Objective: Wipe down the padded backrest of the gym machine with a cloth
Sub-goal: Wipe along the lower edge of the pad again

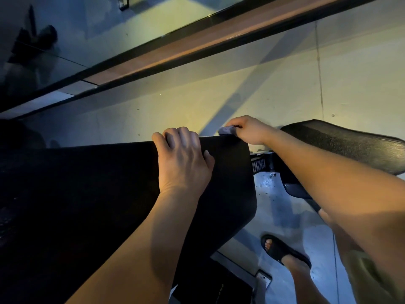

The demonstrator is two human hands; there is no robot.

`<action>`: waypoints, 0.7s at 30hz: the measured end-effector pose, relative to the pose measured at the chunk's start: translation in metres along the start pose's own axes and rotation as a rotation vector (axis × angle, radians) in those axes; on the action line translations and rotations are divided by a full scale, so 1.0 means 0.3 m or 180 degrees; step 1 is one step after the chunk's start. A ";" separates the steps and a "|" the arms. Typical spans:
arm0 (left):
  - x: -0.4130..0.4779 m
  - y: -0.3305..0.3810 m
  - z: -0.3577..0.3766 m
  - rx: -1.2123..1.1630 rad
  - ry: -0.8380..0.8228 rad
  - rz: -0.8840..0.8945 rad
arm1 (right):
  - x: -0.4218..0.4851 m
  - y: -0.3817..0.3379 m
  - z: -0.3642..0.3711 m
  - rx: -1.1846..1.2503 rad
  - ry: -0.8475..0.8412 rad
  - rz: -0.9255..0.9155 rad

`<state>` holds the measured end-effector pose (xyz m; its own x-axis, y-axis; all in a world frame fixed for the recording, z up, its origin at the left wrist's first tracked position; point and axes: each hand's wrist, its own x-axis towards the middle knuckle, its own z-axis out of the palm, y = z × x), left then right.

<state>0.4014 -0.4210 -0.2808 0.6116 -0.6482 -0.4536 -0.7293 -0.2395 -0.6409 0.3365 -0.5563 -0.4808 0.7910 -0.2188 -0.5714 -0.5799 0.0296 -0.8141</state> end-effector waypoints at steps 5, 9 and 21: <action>0.008 0.020 0.014 -0.0049 0.0073 -0.0054 | 0.050 0.000 -0.024 0.0203 -0.0554 0.0703; 0.021 0.029 0.015 -0.0112 0.0149 -0.0098 | 0.071 -0.021 0.002 0.0431 -0.0661 0.0787; 0.028 0.039 0.020 -0.0091 0.0180 -0.0102 | -0.072 0.183 0.163 0.3020 0.0227 0.2173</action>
<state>0.3998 -0.4249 -0.2958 0.6171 -0.6795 -0.3969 -0.7185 -0.2808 -0.6363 0.2971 -0.5024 -0.5183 0.3414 0.0707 -0.9373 -0.4782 0.8715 -0.1084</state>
